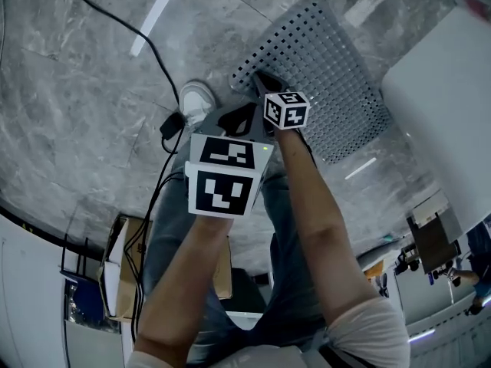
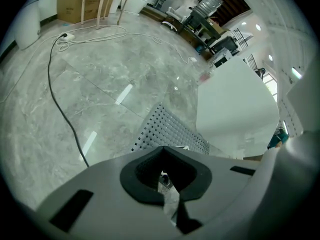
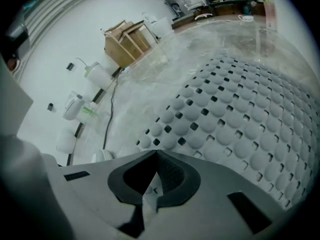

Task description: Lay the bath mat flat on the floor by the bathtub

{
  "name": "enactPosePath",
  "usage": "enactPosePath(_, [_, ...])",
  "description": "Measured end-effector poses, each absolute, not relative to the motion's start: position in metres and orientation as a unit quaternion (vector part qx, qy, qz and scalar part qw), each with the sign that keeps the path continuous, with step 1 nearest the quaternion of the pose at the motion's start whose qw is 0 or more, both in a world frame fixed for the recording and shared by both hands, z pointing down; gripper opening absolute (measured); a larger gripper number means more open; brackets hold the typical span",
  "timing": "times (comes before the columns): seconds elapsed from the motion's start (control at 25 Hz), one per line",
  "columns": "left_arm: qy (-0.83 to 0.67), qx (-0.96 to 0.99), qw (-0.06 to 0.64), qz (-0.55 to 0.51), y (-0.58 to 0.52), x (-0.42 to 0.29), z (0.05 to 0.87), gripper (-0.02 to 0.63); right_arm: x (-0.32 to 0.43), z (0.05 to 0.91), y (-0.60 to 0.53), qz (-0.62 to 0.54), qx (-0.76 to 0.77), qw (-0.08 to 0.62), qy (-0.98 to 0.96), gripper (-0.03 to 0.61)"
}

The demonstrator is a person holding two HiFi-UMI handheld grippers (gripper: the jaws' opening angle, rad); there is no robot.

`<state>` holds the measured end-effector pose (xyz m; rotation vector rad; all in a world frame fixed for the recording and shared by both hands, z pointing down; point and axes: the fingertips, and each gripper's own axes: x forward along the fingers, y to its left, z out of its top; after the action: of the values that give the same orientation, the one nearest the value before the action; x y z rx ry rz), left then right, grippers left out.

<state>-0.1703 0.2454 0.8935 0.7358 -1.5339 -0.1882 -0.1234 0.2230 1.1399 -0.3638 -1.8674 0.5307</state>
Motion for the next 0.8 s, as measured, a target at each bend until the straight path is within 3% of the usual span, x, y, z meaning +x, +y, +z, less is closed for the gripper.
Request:
enactPosePath(0.28, [-0.679, 0.312, 0.659, -0.087, 0.259, -0.187, 0.898, 0.017, -0.121, 1.156, 0.226, 0.148, -0.155, 0.587, -0.78, 0.026])
enactPosePath(0.8, [-0.694, 0.305, 0.65, -0.053, 0.243, -0.188, 0.886, 0.017, -0.13, 1.119, 0.174, 0.181, -0.137, 0.582, -0.781, 0.026])
